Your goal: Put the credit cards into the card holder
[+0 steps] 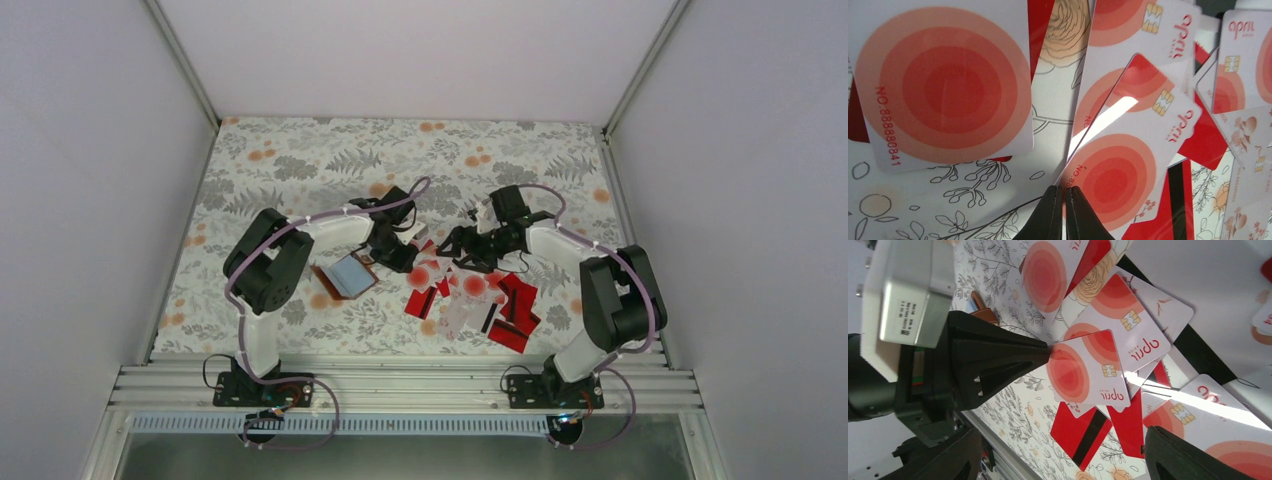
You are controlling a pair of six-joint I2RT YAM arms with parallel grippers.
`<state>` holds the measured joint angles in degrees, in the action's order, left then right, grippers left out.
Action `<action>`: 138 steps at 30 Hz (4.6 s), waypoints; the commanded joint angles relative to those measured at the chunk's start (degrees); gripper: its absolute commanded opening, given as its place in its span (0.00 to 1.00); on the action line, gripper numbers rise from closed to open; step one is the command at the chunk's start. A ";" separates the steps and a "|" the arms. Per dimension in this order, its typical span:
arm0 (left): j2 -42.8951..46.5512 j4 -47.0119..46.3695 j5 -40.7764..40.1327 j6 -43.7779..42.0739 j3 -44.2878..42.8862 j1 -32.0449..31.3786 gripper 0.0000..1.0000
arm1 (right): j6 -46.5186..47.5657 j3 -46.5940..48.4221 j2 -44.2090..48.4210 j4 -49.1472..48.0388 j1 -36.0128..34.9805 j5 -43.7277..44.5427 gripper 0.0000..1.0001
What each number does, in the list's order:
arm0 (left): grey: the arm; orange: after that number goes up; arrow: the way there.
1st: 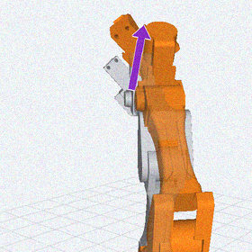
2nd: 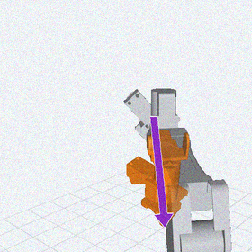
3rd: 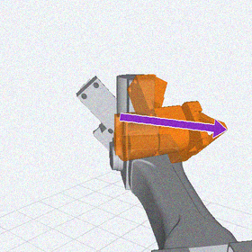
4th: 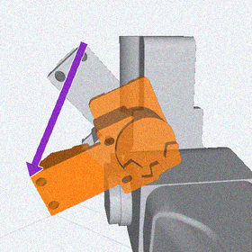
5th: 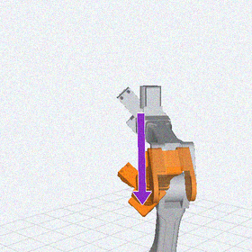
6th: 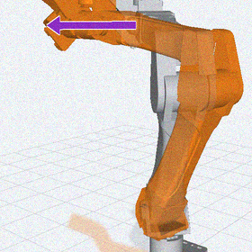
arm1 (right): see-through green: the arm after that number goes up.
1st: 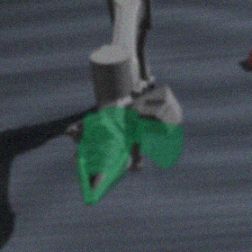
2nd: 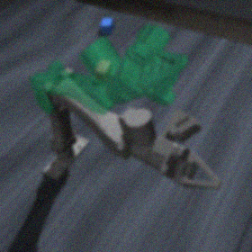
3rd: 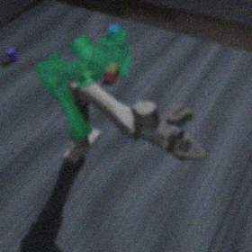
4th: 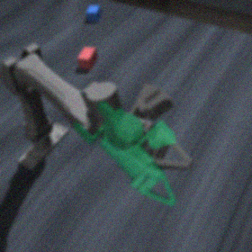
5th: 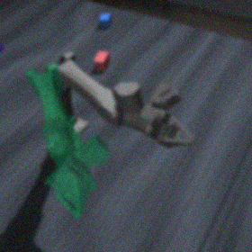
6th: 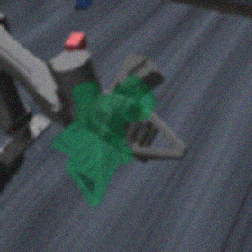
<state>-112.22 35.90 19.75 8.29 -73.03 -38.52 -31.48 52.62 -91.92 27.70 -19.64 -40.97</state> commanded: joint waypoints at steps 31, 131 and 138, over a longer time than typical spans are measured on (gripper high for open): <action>-1.33 -3.58 -1.03 1.47 5.77 -0.41 0.04 | 0.91 -4.02 -13.22 -12.40 0.01 -10.78 0.73; 24.52 0.87 36.60 -10.34 5.29 16.55 0.59 | 19.95 10.30 -4.98 -0.73 -3.13 -36.18 0.04; 25.12 1.67 48.81 -11.61 7.08 16.82 0.53 | 22.68 13.65 -3.79 1.29 -3.67 -41.34 0.04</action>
<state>-88.40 38.15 58.28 -1.13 -66.48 -21.74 -12.08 63.40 -96.75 26.87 -22.28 -76.99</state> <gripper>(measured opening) 0.560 0.041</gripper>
